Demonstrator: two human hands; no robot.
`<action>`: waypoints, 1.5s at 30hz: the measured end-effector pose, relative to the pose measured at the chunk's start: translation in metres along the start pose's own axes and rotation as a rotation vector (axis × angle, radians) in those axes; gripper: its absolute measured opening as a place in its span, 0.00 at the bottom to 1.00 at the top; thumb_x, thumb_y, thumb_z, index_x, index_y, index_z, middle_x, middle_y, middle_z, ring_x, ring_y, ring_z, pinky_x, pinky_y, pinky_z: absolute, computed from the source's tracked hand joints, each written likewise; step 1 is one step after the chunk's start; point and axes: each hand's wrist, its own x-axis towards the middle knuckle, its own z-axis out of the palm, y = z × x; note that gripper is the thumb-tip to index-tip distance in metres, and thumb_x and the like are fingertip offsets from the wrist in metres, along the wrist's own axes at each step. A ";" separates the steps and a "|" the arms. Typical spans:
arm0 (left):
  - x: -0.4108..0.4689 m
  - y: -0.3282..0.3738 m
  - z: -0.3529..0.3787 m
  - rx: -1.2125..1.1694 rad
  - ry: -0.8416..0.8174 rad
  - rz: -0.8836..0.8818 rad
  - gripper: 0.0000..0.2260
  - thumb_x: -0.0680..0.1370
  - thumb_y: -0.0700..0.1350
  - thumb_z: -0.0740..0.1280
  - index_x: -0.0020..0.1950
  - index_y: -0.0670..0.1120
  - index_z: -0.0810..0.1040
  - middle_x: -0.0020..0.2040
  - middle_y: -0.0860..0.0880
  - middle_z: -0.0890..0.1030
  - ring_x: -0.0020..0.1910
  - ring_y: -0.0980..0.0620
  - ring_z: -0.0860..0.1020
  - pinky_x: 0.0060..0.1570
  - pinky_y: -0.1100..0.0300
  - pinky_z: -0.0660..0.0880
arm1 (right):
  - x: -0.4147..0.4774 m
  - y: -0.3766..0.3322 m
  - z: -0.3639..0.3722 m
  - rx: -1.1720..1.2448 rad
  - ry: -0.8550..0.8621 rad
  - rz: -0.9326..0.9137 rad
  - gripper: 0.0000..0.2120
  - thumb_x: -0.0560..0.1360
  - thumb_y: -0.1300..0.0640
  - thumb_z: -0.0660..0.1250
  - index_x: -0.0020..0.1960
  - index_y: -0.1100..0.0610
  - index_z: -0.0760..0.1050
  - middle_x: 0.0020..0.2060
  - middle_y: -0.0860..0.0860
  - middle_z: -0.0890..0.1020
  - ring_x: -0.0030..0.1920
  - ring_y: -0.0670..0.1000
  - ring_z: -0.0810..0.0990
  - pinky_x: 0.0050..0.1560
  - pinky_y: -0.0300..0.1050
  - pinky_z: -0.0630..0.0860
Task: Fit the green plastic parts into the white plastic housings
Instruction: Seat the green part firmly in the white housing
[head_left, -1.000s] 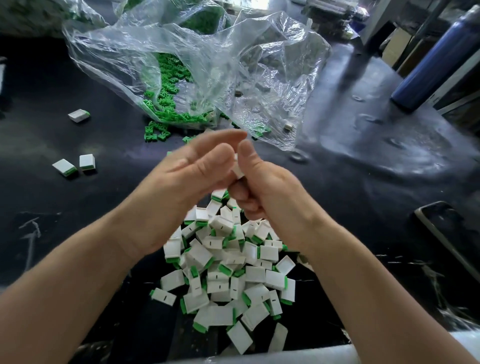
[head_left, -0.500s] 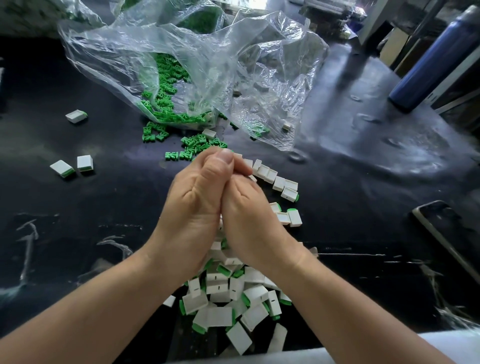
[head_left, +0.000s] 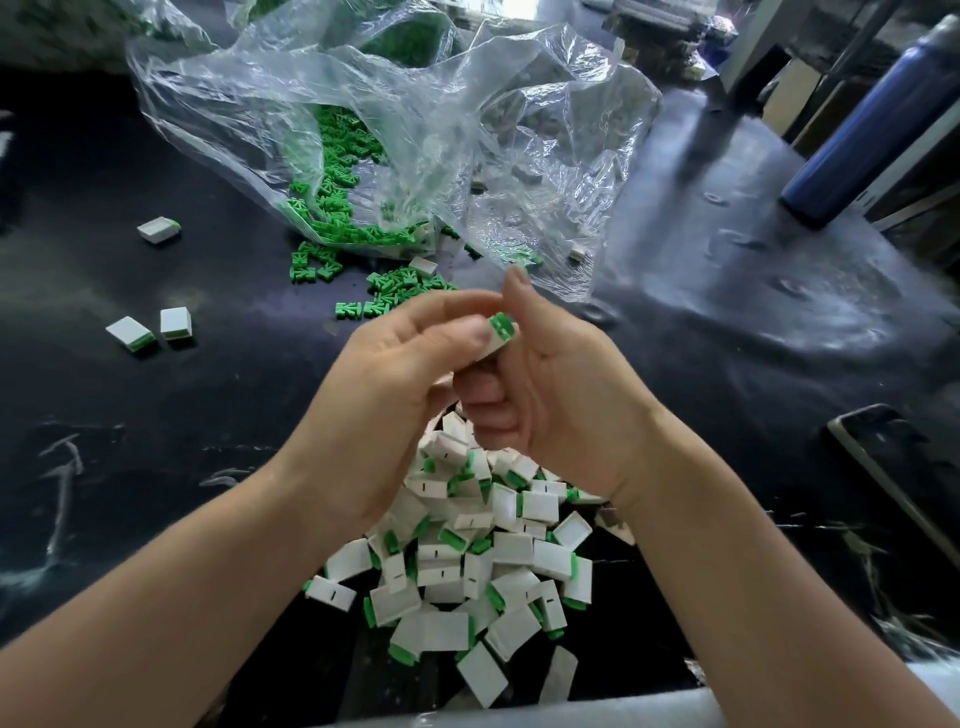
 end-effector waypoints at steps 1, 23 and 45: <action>0.000 -0.001 -0.002 0.023 -0.010 0.011 0.11 0.66 0.41 0.69 0.48 0.43 0.78 0.34 0.55 0.81 0.33 0.60 0.79 0.36 0.66 0.76 | 0.001 0.000 -0.002 0.038 -0.028 0.029 0.28 0.76 0.36 0.42 0.34 0.56 0.63 0.25 0.49 0.64 0.25 0.45 0.60 0.28 0.39 0.57; 0.002 -0.003 -0.012 -0.021 0.107 -0.024 0.08 0.63 0.33 0.66 0.40 0.33 0.80 0.28 0.39 0.78 0.27 0.44 0.74 0.32 0.57 0.77 | -0.005 0.004 0.001 -0.245 0.021 -0.112 0.30 0.77 0.45 0.53 0.58 0.73 0.69 0.25 0.45 0.69 0.26 0.44 0.64 0.26 0.34 0.63; 0.003 -0.013 -0.011 -0.215 0.193 0.006 0.08 0.65 0.35 0.64 0.33 0.39 0.83 0.43 0.44 0.84 0.40 0.51 0.82 0.42 0.62 0.78 | -0.007 0.007 0.017 -0.304 0.179 -0.207 0.14 0.81 0.52 0.52 0.41 0.52 0.72 0.20 0.40 0.66 0.23 0.41 0.62 0.30 0.38 0.61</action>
